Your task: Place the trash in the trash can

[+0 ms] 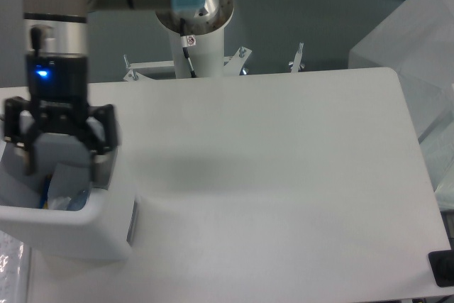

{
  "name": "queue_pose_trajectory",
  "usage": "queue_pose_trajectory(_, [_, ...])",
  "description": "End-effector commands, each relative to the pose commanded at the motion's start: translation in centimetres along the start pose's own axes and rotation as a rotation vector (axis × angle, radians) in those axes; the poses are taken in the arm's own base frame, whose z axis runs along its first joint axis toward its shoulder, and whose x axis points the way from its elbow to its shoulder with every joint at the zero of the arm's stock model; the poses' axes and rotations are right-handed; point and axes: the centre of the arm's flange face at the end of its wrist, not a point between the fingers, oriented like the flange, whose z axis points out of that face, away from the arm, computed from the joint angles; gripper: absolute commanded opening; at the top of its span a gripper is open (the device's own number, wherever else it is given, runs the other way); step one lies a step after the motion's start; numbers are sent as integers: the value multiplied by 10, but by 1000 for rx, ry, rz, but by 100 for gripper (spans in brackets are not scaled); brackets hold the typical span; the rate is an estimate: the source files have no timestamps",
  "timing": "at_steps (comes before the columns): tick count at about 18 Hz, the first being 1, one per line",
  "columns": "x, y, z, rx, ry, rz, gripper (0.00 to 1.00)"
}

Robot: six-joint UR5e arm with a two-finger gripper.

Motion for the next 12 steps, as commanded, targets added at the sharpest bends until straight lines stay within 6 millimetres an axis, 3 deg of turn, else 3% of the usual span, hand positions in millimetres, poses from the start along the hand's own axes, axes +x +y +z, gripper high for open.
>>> queue_pose_trajectory(3, [-33, 20, 12, -64, -19, 58, 100])
queue_pose_trajectory(7, [-72, 47, 12, -112, -27, 205, 100])
queue_pose_trajectory(12, [-84, 53, 15, -119, -24, 246, 100])
